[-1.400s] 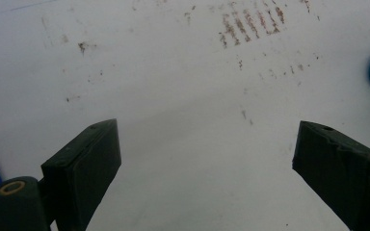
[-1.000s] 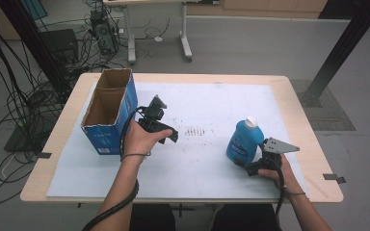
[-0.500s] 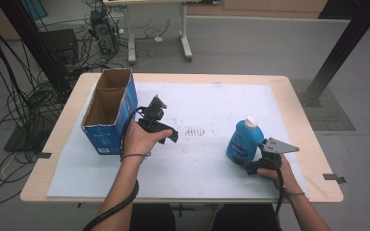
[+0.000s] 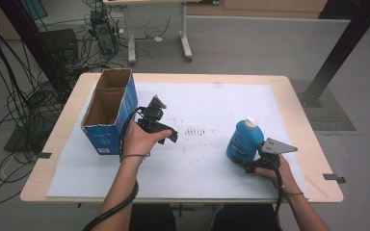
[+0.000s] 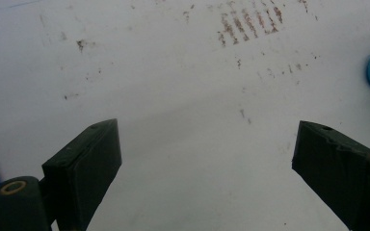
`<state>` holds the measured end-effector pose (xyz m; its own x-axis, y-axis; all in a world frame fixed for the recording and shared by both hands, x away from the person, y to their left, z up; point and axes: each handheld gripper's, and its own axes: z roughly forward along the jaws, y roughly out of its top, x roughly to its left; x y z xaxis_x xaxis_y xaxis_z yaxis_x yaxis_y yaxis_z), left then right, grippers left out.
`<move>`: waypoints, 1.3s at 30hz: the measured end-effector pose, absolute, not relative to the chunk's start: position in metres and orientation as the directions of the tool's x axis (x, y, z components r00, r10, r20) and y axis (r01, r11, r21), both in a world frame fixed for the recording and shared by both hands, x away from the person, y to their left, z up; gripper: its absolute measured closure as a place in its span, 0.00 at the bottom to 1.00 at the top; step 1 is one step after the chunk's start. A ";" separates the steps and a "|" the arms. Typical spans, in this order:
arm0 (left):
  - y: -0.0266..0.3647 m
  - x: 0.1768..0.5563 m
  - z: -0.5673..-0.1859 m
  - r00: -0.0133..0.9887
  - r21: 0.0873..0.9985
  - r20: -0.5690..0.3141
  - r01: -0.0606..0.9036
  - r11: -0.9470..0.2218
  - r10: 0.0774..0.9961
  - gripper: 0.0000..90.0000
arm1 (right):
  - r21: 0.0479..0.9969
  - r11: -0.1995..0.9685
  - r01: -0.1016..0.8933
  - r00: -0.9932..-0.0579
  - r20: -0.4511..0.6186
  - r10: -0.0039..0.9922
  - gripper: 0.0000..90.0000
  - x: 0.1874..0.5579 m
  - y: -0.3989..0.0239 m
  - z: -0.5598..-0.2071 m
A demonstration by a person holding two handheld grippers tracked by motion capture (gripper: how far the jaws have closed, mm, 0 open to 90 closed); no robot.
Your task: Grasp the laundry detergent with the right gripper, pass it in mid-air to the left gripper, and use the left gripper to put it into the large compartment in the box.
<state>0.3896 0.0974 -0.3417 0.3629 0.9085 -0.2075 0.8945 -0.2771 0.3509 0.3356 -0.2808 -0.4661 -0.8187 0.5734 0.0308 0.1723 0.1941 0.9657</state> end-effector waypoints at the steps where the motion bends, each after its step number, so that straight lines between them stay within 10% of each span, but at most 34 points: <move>1: 0.098 0.390 -0.341 0.363 0.351 -0.208 0.895 -0.277 0.908 0.12 | 0.966 0.191 0.174 -0.818 0.034 0.574 0.27 0.336 -0.281 -0.466; 39: 0.097 0.388 -0.340 0.364 0.355 -0.206 0.893 -0.277 0.908 0.12 | 0.964 0.187 0.188 -0.800 0.040 0.599 0.43 0.335 -0.279 -0.466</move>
